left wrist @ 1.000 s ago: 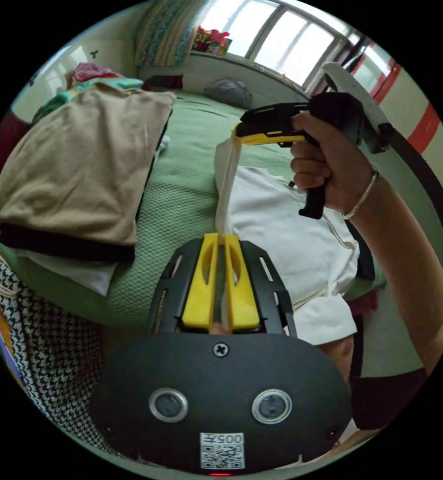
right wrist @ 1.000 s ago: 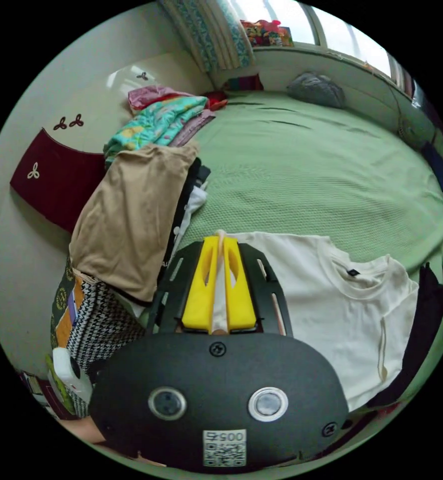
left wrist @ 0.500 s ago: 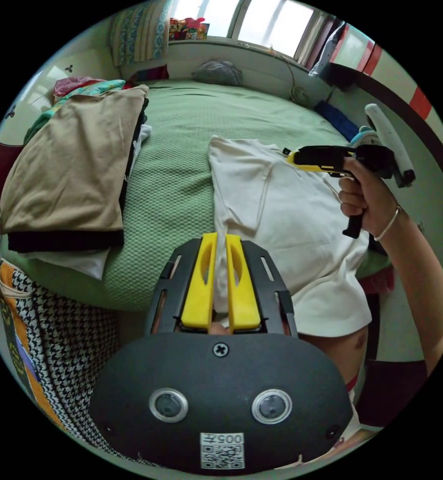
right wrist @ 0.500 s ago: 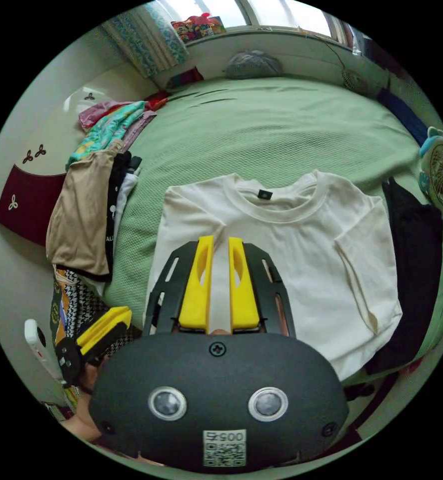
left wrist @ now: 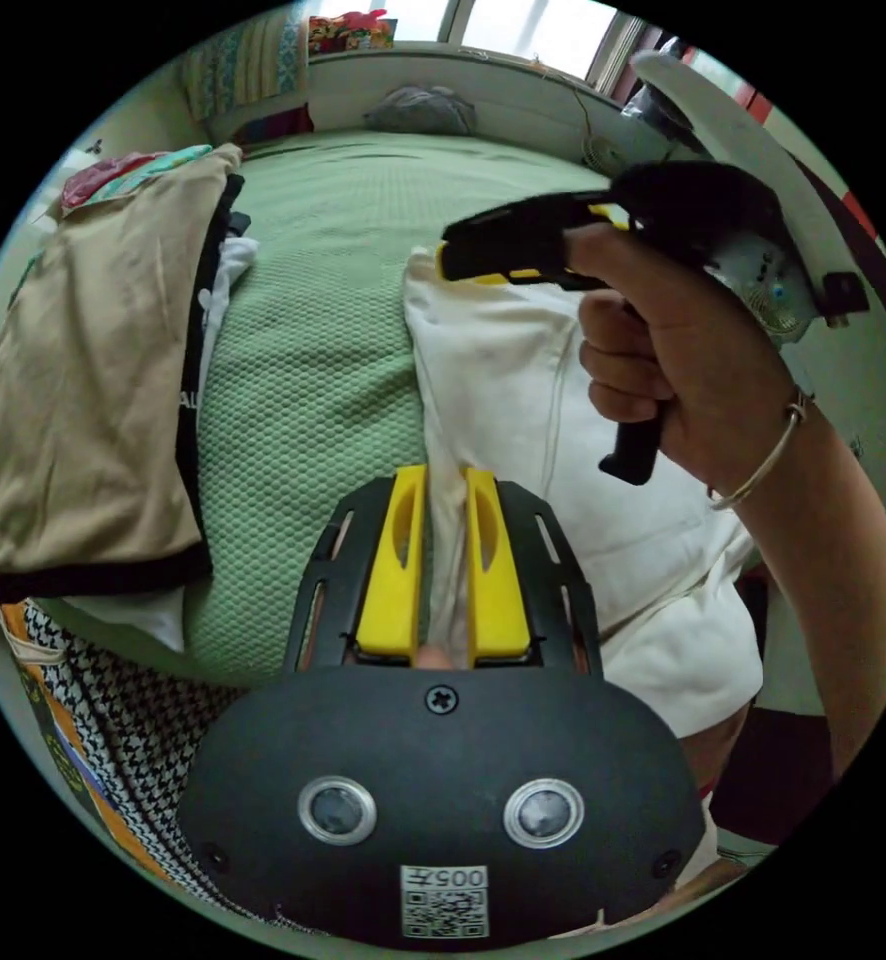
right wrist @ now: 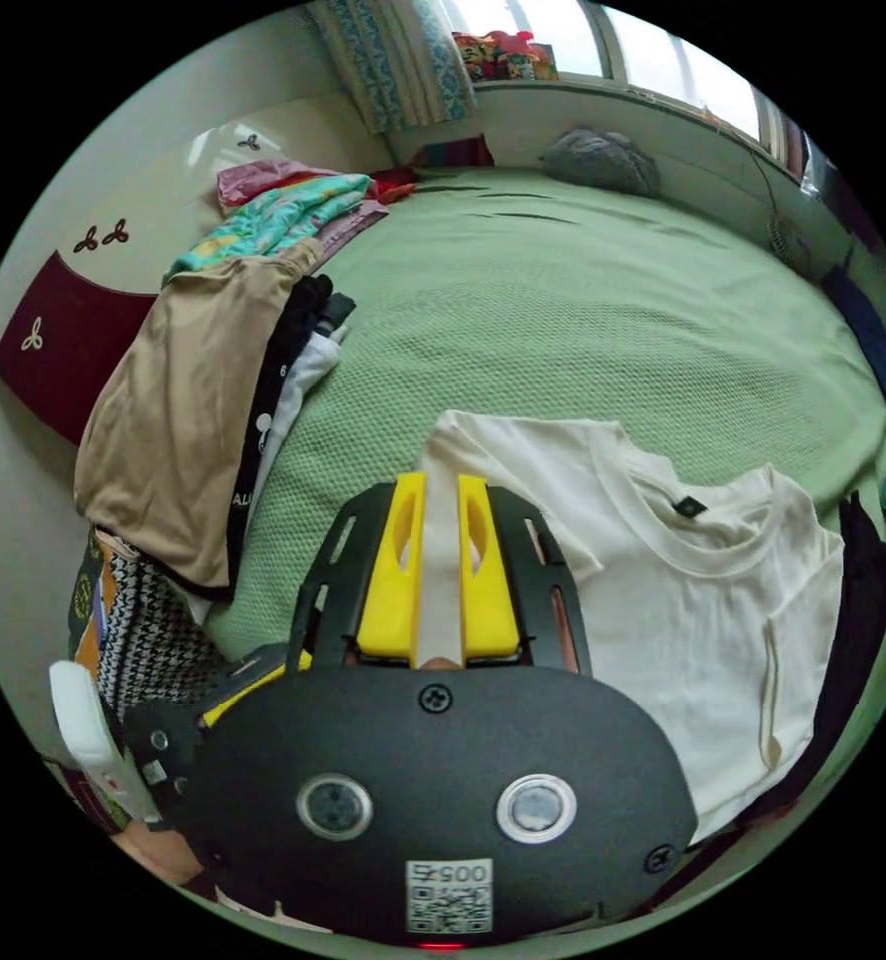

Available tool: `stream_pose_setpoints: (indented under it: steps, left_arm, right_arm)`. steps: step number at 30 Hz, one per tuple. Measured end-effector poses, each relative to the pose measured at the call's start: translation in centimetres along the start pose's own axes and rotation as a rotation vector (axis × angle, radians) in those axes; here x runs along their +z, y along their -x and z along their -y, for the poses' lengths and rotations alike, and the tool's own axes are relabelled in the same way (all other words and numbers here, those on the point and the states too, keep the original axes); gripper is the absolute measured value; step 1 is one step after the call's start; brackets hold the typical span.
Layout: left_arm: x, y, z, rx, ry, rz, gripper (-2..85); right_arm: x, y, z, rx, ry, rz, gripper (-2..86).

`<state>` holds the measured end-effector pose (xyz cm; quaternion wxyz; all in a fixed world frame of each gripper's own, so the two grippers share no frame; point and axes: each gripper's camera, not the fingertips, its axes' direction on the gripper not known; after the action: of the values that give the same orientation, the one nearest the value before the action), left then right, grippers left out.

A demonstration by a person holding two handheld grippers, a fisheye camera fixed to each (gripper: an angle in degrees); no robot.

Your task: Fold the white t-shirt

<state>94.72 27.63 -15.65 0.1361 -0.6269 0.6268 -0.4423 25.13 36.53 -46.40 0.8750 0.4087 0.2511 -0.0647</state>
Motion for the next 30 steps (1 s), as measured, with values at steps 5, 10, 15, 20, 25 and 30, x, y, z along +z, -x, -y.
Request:
stream_pose_setpoints:
  steps: [5,10,15,20,25,30]
  left_arm:
    - [0.1,0.2,0.2,-0.019,-0.018,-0.029,5.6]
    - [-0.2,0.2,0.8,-0.005,-0.011,-0.021,4.3]
    - [-1.0,-0.5,0.2,0.019,-0.040,-0.029,5.1]
    - [-2.1,-0.8,-0.9,0.008,-0.045,-0.044,6.5]
    - [-2.9,-1.3,-2.5,0.015,-0.050,-0.039,7.5]
    - [-2.2,-2.0,-3.6,0.005,-0.015,-0.072,10.2]
  right_arm:
    - [2.7,0.3,0.1,0.010,0.088,-0.051,4.3]
    - [2.0,-1.8,-0.7,0.116,0.058,0.058,4.1]
    - [-1.8,-3.9,-3.4,0.114,0.032,0.135,4.7]
    - [-9.4,-6.4,-10.0,0.005,-0.066,0.111,7.0]
    - [-16.8,-13.7,-19.3,0.051,-0.075,-0.099,9.0]
    - [-20.8,-20.1,-28.4,0.273,-0.071,-0.197,8.5]
